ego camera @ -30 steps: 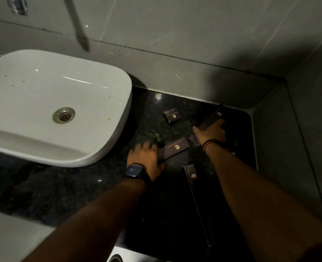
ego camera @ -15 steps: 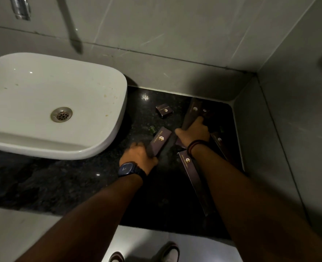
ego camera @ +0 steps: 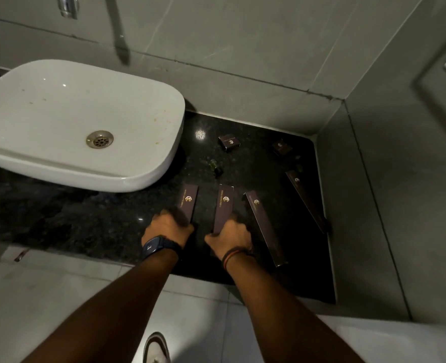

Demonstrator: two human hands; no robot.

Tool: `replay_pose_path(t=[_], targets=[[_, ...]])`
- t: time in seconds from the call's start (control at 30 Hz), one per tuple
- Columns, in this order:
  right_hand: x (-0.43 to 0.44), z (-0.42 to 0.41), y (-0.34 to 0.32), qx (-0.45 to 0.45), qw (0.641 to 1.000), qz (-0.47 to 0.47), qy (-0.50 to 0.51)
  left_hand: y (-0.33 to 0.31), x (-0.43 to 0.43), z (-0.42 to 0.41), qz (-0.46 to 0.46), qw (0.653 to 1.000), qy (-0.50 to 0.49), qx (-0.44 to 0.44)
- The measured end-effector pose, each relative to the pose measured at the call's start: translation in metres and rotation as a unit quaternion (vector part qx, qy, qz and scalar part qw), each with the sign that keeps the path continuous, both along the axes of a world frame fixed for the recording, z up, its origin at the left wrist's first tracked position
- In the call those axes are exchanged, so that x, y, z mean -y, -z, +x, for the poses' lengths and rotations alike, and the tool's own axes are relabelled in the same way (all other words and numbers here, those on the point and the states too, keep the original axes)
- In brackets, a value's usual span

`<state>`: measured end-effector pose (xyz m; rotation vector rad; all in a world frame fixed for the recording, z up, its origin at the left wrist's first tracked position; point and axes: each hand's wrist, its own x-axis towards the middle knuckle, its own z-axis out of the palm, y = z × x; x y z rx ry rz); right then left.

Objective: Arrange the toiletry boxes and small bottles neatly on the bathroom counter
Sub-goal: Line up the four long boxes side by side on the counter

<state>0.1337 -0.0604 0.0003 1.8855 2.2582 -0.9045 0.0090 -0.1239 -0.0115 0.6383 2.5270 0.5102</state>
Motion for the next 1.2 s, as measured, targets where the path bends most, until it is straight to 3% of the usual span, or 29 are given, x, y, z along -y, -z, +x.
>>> replay_pose_path(t=[0.2, 0.3, 0.43, 0.57, 0.67, 0.8, 0.9, 1.2], targets=[[0.009, 0.008, 0.009, 0.005, 1.0, 0.01, -0.018, 0.003, 0.006, 0.004, -0.012, 1.0, 0.001, -0.003], [0.006, 0.009, 0.009, -0.007, 1.0, 0.019, 0.0, -0.004, 0.002, 0.008, 0.02, 0.997, 0.02, -0.075], [-0.023, 0.015, -0.011, -0.048, 0.992, 0.104, 0.053, -0.018, -0.019, 0.022, 0.1, 0.982, 0.06, -0.149], [-0.081, 0.048, -0.039, -0.072, 0.979, 0.114, 0.156, -0.027, -0.054, 0.055, 0.169, 0.977, 0.11, -0.064], [-0.122, 0.086, -0.044, -0.024, 0.978, 0.135, 0.158, -0.021, -0.077, 0.093, 0.153, 0.98, 0.125, 0.037], [-0.155, 0.116, -0.025, 0.037, 0.984, 0.084, 0.15, -0.01, -0.099, 0.134, 0.106, 0.984, 0.066, 0.124], [-0.165, 0.122, -0.006, 0.064, 0.986, 0.066, 0.136, -0.005, -0.112, 0.151, 0.086, 0.986, 0.013, 0.144], [-0.144, 0.123, 0.008, 0.032, 0.991, 0.057, 0.119, 0.002, -0.118, 0.147, 0.017, 0.99, 0.043, 0.134]])
